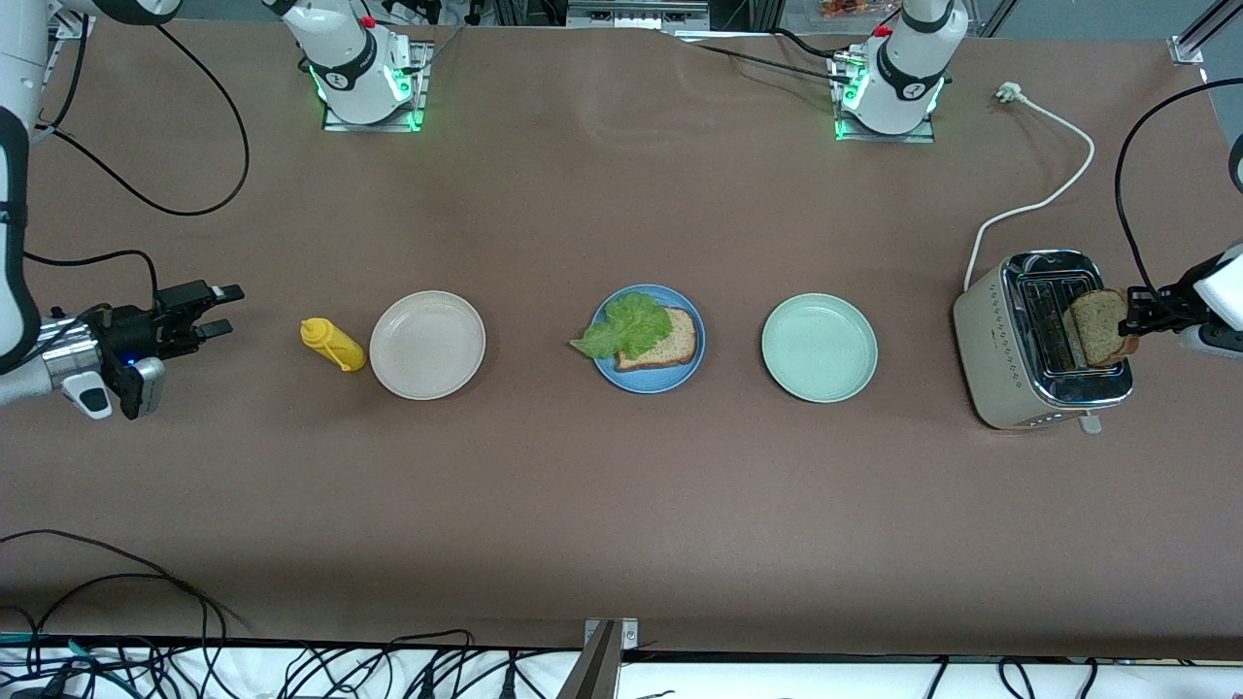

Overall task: Make sandwich in blue plate with both arms
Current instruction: 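Lift the toast out of the toaster while the right gripper withdraws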

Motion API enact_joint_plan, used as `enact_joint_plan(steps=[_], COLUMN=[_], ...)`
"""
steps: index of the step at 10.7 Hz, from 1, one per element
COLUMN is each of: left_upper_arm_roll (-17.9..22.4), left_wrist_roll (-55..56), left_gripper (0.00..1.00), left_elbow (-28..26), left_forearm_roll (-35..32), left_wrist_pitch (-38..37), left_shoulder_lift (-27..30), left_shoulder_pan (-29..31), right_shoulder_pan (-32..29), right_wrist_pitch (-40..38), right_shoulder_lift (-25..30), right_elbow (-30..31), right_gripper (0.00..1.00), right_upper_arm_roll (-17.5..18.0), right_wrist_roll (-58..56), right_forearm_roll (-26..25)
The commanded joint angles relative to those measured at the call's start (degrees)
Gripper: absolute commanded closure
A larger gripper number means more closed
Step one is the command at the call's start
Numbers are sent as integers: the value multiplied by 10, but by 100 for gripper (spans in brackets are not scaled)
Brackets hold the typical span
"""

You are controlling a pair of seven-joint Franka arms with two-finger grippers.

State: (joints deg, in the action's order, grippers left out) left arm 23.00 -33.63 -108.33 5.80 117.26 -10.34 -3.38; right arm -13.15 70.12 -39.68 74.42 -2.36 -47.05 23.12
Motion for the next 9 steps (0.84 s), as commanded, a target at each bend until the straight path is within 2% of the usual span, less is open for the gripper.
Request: enact_joint_plan(steps=[1, 3, 5, 6, 8, 9], left_upper_arm_roll=[5, 2, -1, -2, -6, -9], left_wrist_roll=[-42, -41, -41, -40, -33, -29], left_gripper=[100, 100, 100, 100, 100, 100], left_elbow=[37, 42, 43, 46, 86, 102], left_forearm_roll=[13, 16, 19, 30, 34, 36], left_wrist_pitch=[-6, -26, -47, -66, -118, -141], left_shoulder_lift=[8, 29, 51, 64, 69, 69], left_shoulder_pan=[-4, -5, -8, -10, -19, -23], right_shoulder_pan=[54, 99, 129, 135, 137, 137], right_wrist_pitch=[-9, -2, 16, 51, 181, 240], right_shoulder_lift=[34, 64, 111, 145, 235, 279], right_elbow=[-10, -4, 40, 86, 215, 277], right_gripper=[0, 0, 0, 0, 0, 0], right_upper_arm_roll=[0, 1, 1, 3, 24, 24], right_wrist_roll=[121, 208, 297, 348, 418, 430], right_forearm_roll=[-92, -168, -189, -199, -231, -231])
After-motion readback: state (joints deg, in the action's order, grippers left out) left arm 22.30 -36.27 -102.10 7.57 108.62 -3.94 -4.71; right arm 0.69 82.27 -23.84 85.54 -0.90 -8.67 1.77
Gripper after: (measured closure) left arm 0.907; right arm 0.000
